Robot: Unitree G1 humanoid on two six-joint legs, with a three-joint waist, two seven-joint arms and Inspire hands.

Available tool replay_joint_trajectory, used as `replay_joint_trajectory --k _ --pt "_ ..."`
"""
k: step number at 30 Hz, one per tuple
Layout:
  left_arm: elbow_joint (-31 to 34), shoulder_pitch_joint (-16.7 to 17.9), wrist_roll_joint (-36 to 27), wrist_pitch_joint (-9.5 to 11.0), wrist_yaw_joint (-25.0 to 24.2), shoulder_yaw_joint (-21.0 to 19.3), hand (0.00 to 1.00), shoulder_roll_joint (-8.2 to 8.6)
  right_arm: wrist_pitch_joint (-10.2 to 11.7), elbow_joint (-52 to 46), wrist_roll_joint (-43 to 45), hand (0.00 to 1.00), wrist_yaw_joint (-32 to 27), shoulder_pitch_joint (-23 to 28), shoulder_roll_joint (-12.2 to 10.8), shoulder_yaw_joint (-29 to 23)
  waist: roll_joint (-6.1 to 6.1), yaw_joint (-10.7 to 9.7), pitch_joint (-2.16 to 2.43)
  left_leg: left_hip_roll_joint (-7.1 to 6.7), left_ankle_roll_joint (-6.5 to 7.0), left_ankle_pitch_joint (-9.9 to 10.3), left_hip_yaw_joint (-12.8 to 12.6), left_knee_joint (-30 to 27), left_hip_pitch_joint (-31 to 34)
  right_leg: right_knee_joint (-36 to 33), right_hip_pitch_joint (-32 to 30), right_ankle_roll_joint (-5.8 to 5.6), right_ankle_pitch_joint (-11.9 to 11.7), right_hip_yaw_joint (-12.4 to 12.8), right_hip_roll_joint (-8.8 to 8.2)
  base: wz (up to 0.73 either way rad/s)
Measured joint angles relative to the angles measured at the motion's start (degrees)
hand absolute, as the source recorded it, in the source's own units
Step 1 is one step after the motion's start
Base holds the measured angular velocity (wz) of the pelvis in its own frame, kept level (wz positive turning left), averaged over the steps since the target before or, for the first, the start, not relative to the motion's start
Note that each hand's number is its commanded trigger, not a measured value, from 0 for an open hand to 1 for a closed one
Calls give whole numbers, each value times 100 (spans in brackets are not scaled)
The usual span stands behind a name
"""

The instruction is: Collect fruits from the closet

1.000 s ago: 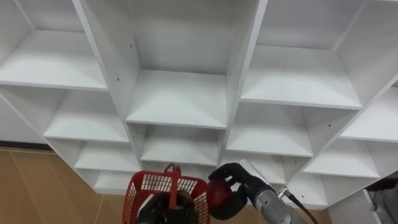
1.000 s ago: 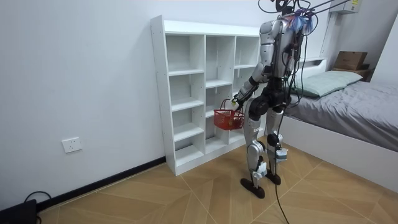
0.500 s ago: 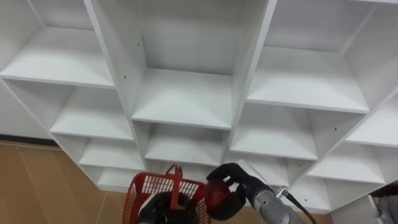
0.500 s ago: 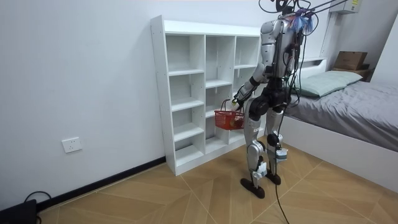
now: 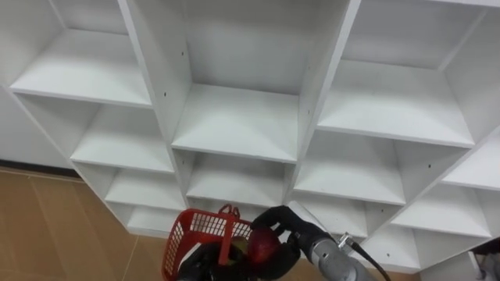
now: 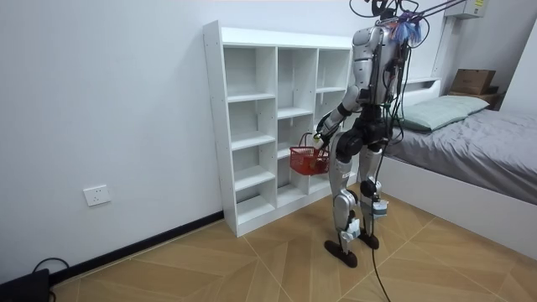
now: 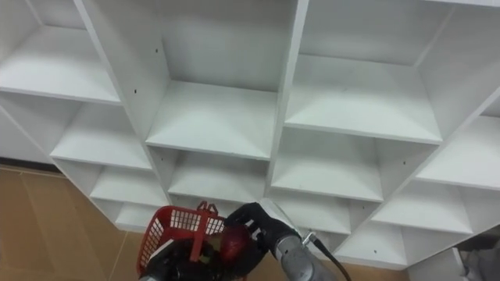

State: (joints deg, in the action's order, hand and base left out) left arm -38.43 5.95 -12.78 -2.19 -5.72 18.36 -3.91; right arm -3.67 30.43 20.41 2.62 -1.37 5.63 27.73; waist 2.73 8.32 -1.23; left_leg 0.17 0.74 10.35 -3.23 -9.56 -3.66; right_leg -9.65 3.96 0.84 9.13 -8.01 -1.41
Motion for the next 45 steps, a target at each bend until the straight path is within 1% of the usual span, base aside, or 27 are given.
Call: replay_joint_trajectory --k 10,11,12,13,14,18,20,22,24,25,28,30,33,45 --pt "0 -1 5 1 1 105 100 -10 0 0 -14 100 -12 -22 4 34 15 0 12 -4 0 0 21 -18 14 1 -2 -3 3 -11 -4 0" --pt "0 0 5 1 1 106 100 -10 0 0 -14 84 -13 -23 3 34 15 0 13 -4 0 0 21 -18 13 1 -2 -3 3 -11 -4 0" --pt "1 0 5 1 1 107 100 -10 0 0 -15 63 -14 -23 3 34 16 0 13 -4 0 0 21 -18 13 1 -2 -3 3 -12 -4 0" --pt "0 0 4 1 1 107 100 -10 0 4 -16 5 -16 -24 4 37 17 1 14 -3 0 0 14 -17 13 0 -2 -3 3 -11 -4 0" --pt "0 0 4 1 1 107 100 -13 0 15 -16 0 -31 -25 3 40 26 1 20 -3 0 0 13 -16 15 1 -2 -3 4 -12 -5 0" --pt "1 0 3 1 1 111 100 -35 0 32 -18 0 -93 -31 -3 43 86 2 58 -4 0 0 12 -16 16 2 -2 -5 8 -13 -5 0" --pt "1 0 4 1 1 142 100 -38 0 32 -18 0 -119 -45 -20 45 111 4 62 -4 0 0 16 -16 15 2 3 -5 8 -16 -6 0" --pt "2 0 4 1 7 157 100 -50 0 34 -17 0 -124 -63 -19 91 137 3 55 -4 0 0 20 -17 15 2 7 -4 8 -20 -5 0" --pt "3 0 3 1 6 209 100 -99 0 35 -21 0 -127 -69 -18 96 163 0 34 -3 0 0 19 -17 15 2 7 -4 8 -22 -5 0" --pt "4 0 3 1 6 210 100 -102 0 36 -22 0 -127 -69 -18 103 166 1 31 -3 0 0 19 -17 15 2 7 -5 8 -22 -5 0" --pt "3 -2 1 -9 23 211 100 -104 2 50 -27 0 -125 -75 -22 144 164 -3 28 -3 0 0 20 -11 16 2 7 -6 9 -23 -7 0" --pt "4 0 1 -14 5 252 100 -112 9 78 -28 0 -125 -84 -65 157 158 -10 9 -3 0 0 28 -9 24 4 5 -6 9 -37 -6 0" --pt "5 1 1 -14 11 252 100 -127 9 85 -34 0 -125 -86 -66 159 139 -12 -3 -3 0 0 30 -8 34 10 2 -7 10 -54 -7 0" --pt "5 3 1 -15 14 253 100 -126 9 85 -43 0 -125 -91 -66 178 131 -12 -7 -4 1 1 35 -9 62 15 -9 -10 15 -87 -11 0"
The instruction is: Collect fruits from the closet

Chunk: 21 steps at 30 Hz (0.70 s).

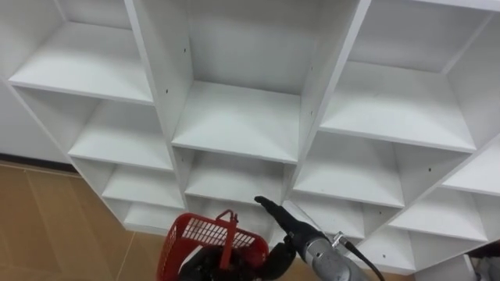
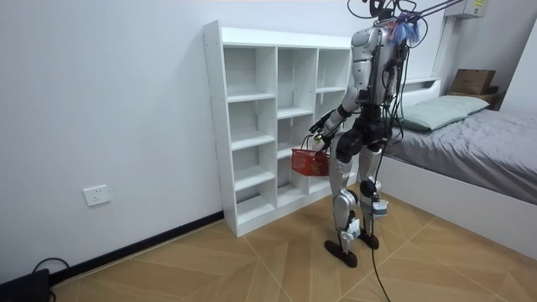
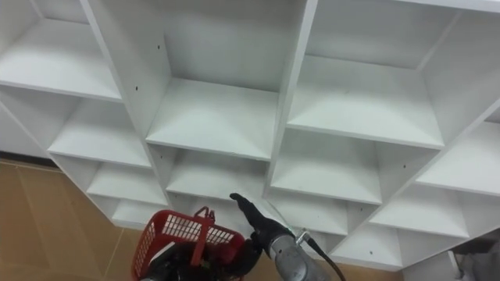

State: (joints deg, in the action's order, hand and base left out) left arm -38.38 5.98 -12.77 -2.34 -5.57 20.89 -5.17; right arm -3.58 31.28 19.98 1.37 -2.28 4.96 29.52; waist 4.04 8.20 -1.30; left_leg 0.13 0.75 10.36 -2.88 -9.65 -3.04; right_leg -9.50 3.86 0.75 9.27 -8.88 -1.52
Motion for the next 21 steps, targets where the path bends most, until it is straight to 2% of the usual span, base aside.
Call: replay_joint_trajectory --k 16,21 --pt "4 0 -5 0 -2 -46 100 1 0 5 -17 0 0 -1 27 17 -12 -12 11 -2 0 0 0 -15 1 -5 8 1 0 -3 27 0" --pt "0 20 -8 0 23 -47 100 1 67 5 -147 0 -64 -2 206 10 -50 -21 9 -2 0 0 5 -24 -15 -11 25 1 -1 -10 12 0"
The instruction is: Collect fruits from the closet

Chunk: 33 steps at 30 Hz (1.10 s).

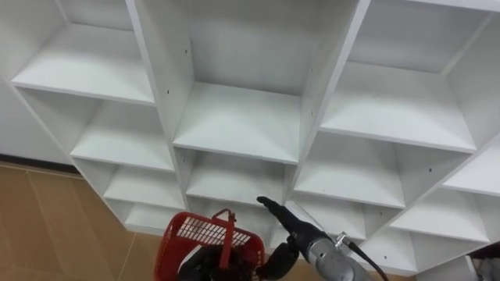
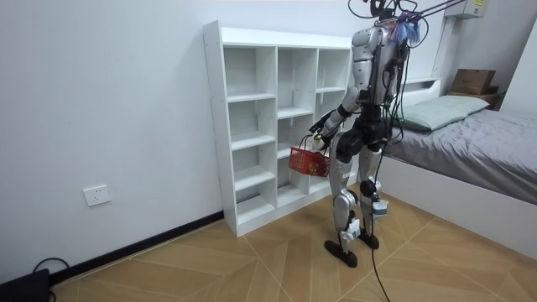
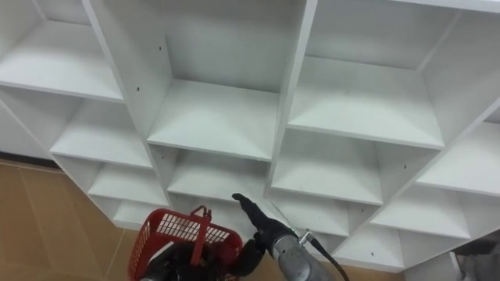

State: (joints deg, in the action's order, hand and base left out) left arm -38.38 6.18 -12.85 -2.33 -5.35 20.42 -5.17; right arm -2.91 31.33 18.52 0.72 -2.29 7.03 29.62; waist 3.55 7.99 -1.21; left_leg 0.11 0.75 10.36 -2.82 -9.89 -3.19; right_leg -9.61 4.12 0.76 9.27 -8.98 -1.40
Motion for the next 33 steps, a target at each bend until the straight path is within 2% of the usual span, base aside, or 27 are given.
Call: replay_joint_trajectory --k 4,6,8,13,15,17,22,24,28,31,33 --pt "-6 19 -71 -1 73 -3 100 -1 43 -2 -39 0 -67 0 66 -187 -69 -75 10 -2 0 0 25 1 1 -1 10 0 0 -45 1 3" --pt "-7 19 -277 -1 129 -9 100 -24 66 -5 -83 0 -125 -1 68 -340 -120 -134 38 -2 0 0 32 2 -1 1 12 1 1 -36 10 0" --pt "-2 19 -353 0 131 -39 100 -79 120 -21 -138 0 -183 1 101 -425 -142 -167 45 2 0 -1 21 2 -44 -3 18 2 2 -18 -14 -3" --pt "14 50 -413 13 126 -316 100 -158 305 -29 -421 0 -397 70 208 -650 -139 -202 44 4 0 0 -21 41 -163 36 115 1 3 23 -10 -3" --pt "14 61 -573 29 157 -495 100 -237 463 4 -785 0 -512 158 234 -817 -119 -311 40 2 0 0 -10 45 -196 85 174 2 2 13 -10 4" --pt "12 60 -571 36 254 -688 100 -264 495 19 -969 0 -614 201 256 -951 -124 -334 40 2 0 0 -30 45 -198 86 172 2 2 27 -9 -2" --pt "3 105 -566 146 416 -1059 100 -312 626 21 -1290 0 -797 505 320 -1347 -129 -394 42 0 0 0 -38 50 -240 102 227 1 3 29 -7 0" --pt "-299 115 -566 294 498 -1197 100 -310 774 345 -1594 0 -878 628 319 -1416 -144 -458 41 -2 -1 1 -51 52 -314 109 328 -12 11 25 -10 0" --pt "-733 126 -564 369 646 -1294 100 -308 841 962 -1940 0 -1000 631 333 -1609 -222 -509 40 13 7 33 -172 63 -336 108 325 -10 19 62 -3 -6" --pt "-804 261 -557 394 751 -1310 100 -309 861 1407 -2683 0 -1009 707 363 -1780 -275 -582 85 2 14 38 -170 74 -347 99 321 -21 26 97 32 0" --pt "-1160 262 -545 519 770 -1401 100 -301 948 1753 -3071 0 -978 733 364 -1849 -320 -614 115 5 17 39 -173 73 -384 95 334 -21 25 112 35 -4"
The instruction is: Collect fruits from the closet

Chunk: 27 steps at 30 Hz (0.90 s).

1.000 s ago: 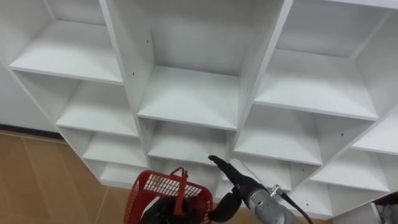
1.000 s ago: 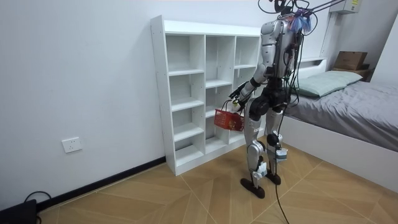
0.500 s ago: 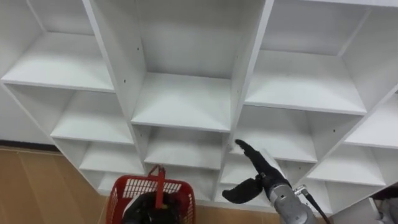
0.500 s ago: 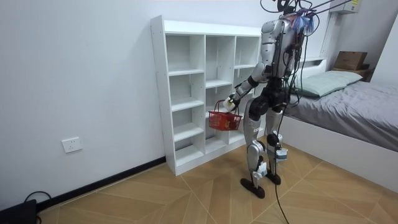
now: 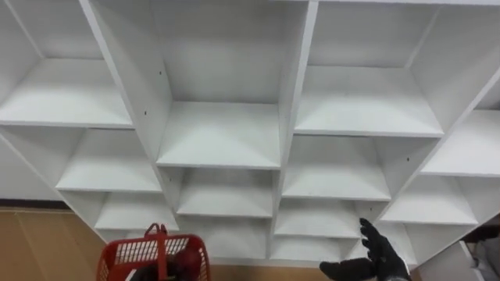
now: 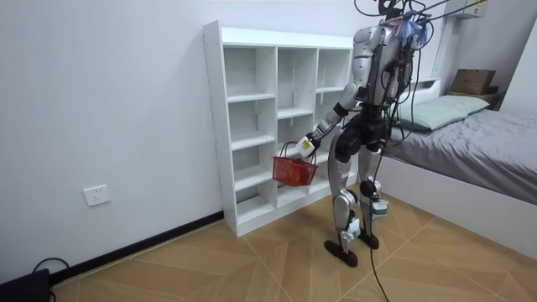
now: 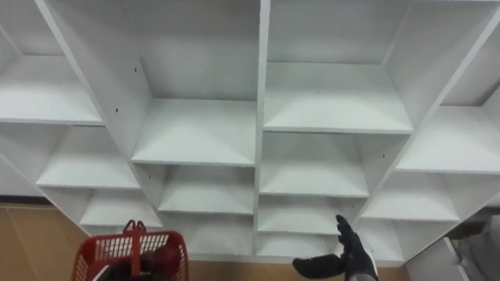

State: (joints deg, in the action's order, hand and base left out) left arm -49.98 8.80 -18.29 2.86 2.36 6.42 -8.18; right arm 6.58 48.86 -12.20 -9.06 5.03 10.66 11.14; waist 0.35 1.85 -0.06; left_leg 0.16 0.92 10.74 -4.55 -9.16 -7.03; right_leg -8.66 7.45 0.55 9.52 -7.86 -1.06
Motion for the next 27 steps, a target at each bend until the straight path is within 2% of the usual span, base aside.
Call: replay_joint_trajectory --k 6,13,16,19,24,27 --pt "-312 190 36 75 148 -235 100 18 151 686 -442 0 48 398 -12 -482 -12 -28 -5 11 -6 4 -21 49 -43 0 -13 8 25 -15 -36 0" --pt "-749 217 16 134 336 -241 100 21 111 1480 -884 0 51 536 -85 -527 -17 -29 -11 10 -7 17 -29 51 -28 -3 -27 7 28 -8 -33 0" --pt "-866 222 35 134 377 -252 100 20 80 1627 -1036 0 124 531 -130 -578 -57 -21 -24 10 -8 29 -36 54 -46 -2 -16 5 29 25 8 -4" --pt "-948 235 50 133 450 -442 100 28 78 1708 -1231 0 315 498 -129 -583 -69 -17 -35 12 -9 31 -53 59 -53 -2 -16 6 29 40 6 -3" --pt "-986 404 237 131 495 -869 100 70 -164 1855 -1368 0 785 483 -145 -617 -65 19 -36 11 -8 33 -77 87 -79 2 -26 3 33 48 7 -1" --pt "-1004 467 327 128 491 -869 100 77 -271 1881 -1451 0 1017 494 -203 -609 -49 23 -30 10 -8 33 -76 87 -100 5 -22 3 33 55 8 0"
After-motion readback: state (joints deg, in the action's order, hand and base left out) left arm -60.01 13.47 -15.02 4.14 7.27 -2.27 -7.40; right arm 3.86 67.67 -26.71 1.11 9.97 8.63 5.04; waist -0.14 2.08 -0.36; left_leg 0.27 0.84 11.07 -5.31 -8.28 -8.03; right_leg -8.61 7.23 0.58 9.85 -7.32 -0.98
